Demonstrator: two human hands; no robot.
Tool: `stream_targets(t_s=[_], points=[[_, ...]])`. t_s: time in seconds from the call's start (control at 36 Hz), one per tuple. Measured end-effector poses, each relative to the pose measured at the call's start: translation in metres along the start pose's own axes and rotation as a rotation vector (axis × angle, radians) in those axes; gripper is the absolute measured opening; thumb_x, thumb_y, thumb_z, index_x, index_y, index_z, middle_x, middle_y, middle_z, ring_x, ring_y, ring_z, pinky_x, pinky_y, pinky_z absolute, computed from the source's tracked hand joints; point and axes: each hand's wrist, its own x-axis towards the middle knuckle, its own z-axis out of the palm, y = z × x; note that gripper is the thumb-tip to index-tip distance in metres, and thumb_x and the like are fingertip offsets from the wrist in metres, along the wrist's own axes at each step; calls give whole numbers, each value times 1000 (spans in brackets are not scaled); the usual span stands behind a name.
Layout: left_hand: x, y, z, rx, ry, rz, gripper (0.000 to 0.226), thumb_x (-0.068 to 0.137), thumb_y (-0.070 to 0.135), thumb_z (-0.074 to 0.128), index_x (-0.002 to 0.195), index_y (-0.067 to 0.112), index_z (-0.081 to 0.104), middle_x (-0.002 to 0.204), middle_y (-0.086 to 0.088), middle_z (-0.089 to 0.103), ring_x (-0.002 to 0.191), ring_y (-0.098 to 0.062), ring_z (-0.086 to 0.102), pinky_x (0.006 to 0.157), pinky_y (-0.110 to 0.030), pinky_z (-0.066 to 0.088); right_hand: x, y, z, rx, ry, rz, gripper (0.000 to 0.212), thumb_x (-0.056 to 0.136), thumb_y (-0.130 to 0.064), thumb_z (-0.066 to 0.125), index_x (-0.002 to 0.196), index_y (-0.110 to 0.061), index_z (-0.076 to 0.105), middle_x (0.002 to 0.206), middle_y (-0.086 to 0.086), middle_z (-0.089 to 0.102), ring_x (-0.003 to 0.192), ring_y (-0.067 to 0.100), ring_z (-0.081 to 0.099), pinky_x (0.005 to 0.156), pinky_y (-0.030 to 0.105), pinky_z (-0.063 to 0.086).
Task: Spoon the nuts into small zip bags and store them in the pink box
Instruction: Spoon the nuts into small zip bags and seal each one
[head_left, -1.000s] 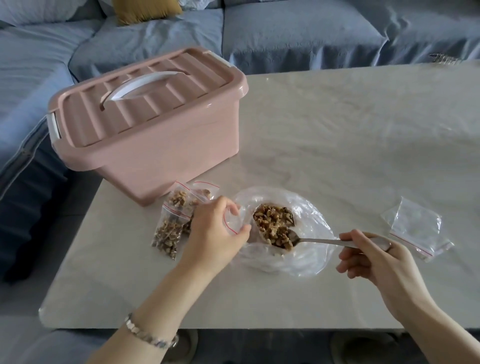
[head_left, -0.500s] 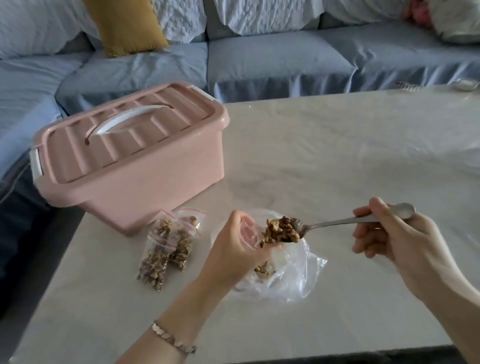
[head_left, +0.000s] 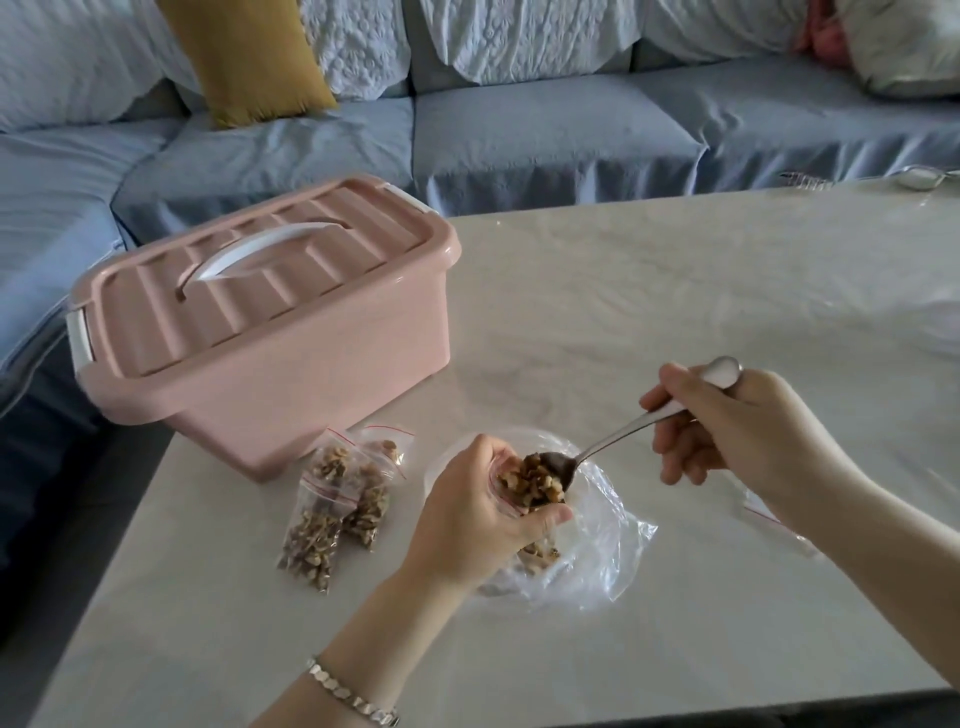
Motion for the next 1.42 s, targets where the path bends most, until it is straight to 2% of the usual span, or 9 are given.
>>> stream_targets(t_s=[0.36, 0.47, 0.67, 0.75, 1.0, 1.08, 1.14, 1.25, 1.42], points=[[-4, -6, 0, -143, -161, -117, 64, 57, 30, 89, 87, 25, 33, 76, 9, 51, 59, 5, 47, 58, -11, 39, -4, -18, 38, -244, -117, -155, 34, 96, -23, 44, 72, -7, 61, 47, 2, 62, 37, 16, 58, 40, 17, 44], [-5, -15, 4, 86, -230, -39, 69, 62, 29, 86, 99, 26, 27, 98, 0, 48, 89, -13, 53, 75, -21, 46, -5, -16, 38, -249, -118, -144, 34, 96, -23, 45, 72, -6, 61, 47, 3, 62, 37, 16, 58, 40, 18, 45], [-2, -12, 1, 93, -94, -68, 43, 75, 25, 75, 99, 18, 40, 86, 6, 59, 70, 1, 56, 60, -5, 40, -3, -14, 34, -275, -118, -188, 33, 96, -23, 45, 72, -8, 61, 48, 1, 63, 35, 11, 55, 42, 14, 43], [0, -12, 2, 106, -44, -63, 38, 76, 25, 74, 100, 15, 46, 77, 13, 56, 64, 8, 52, 59, -4, 38, -4, -14, 33, -317, -132, -254, 31, 95, -26, 46, 72, -13, 61, 53, 2, 64, 40, 14, 59, 46, 15, 45], [3, -10, 5, 119, 39, -158, 28, 76, 30, 72, 89, 21, 49, 74, 10, 60, 68, -4, 56, 56, -4, 38, -21, -14, 32, -380, -217, -407, 28, 87, -38, 45, 75, -18, 62, 60, 2, 63, 44, 8, 59, 52, 20, 49], [-1, -10, 2, 128, 91, -119, 29, 76, 30, 73, 88, 21, 49, 73, 11, 59, 62, 6, 54, 57, -4, 38, -26, -11, 27, -435, -168, -506, 29, 87, -47, 45, 74, -27, 61, 62, -4, 62, 46, 4, 59, 54, 23, 48], [-5, -10, -2, 106, 143, -96, 29, 75, 29, 75, 88, 19, 51, 73, 11, 60, 63, 6, 57, 62, -11, 44, -28, -7, 20, -403, -74, -553, 20, 90, -41, 50, 74, -35, 59, 63, -6, 62, 45, 5, 59, 51, 16, 46], [-12, -13, -13, 50, 254, -123, 28, 72, 30, 76, 87, 18, 55, 76, 10, 63, 72, 0, 61, 70, -22, 50, -28, 8, 6, -263, 46, -471, 24, 93, -19, 54, 71, -19, 63, 60, 3, 63, 39, 11, 56, 46, 10, 42], [-20, -8, -18, 18, 87, -288, 15, 77, 28, 66, 83, 27, 52, 71, 12, 65, 65, -1, 60, 71, -27, 50, -16, 55, -4, -336, 62, -325, 23, 91, -9, 51, 74, -19, 63, 66, -1, 64, 43, 12, 58, 48, 9, 43]])
